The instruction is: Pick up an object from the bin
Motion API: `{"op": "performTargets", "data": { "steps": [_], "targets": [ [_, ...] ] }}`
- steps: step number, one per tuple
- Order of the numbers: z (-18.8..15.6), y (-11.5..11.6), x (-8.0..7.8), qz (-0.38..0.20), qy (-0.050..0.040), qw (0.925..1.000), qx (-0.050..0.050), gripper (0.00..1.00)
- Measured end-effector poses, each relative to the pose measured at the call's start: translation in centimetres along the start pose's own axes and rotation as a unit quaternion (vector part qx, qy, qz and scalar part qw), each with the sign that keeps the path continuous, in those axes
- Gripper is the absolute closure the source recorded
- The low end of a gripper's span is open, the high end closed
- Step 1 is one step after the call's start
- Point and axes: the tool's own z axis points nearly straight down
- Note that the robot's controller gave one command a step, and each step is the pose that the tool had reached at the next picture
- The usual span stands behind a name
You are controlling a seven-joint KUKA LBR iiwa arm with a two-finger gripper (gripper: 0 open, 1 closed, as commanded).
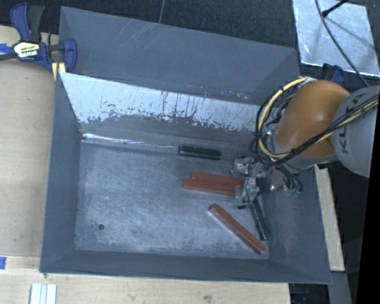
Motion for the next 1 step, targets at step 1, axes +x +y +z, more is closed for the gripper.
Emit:
{"op": "performTargets", "data": {
  "steps": [1],
  "targets": [
    [-14.33,-0.61,-2.31,-0.084,-0.0003,0.9964,0.0,1.0]
  ]
}}
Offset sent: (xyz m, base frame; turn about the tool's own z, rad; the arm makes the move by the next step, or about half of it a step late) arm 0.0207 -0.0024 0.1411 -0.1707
